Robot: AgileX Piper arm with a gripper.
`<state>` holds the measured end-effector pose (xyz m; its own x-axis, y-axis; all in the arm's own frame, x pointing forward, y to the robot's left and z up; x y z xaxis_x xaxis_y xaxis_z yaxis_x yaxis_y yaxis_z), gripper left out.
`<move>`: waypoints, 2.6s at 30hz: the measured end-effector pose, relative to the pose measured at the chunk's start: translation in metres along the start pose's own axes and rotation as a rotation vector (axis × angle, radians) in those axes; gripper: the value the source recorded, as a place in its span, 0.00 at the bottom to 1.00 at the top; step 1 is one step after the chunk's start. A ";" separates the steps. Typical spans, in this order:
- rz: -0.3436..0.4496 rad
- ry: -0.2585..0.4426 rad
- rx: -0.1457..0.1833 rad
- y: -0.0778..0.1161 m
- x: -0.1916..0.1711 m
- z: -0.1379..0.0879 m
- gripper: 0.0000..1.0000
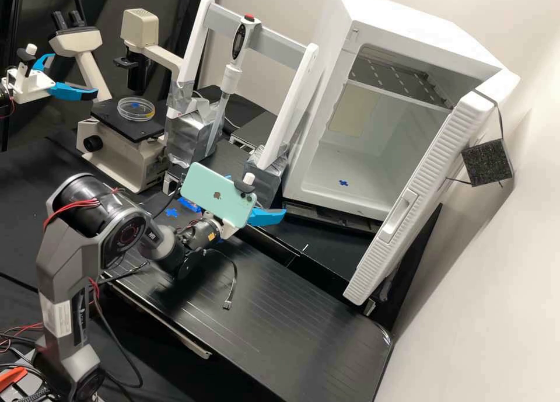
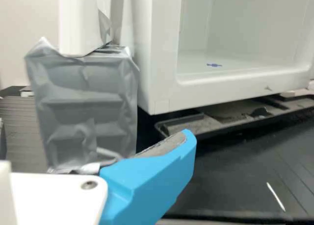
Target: Move the petri dish to the bench
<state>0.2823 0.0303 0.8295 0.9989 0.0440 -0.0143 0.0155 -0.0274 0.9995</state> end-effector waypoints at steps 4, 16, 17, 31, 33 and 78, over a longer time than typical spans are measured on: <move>0.000 0.082 0.027 0.001 -0.024 -0.011 1.00; -0.150 0.445 -0.037 -0.037 -0.060 -0.090 1.00; -0.169 0.467 -0.046 -0.041 -0.061 -0.096 1.00; -0.349 0.638 -0.106 -0.079 -0.035 -0.172 1.00; -0.368 0.641 -0.120 -0.083 -0.029 -0.179 1.00; -0.623 0.691 -0.185 -0.140 0.034 -0.220 1.00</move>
<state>0.3049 0.2552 0.6948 0.5654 0.5803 -0.5861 0.4705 0.3567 0.8071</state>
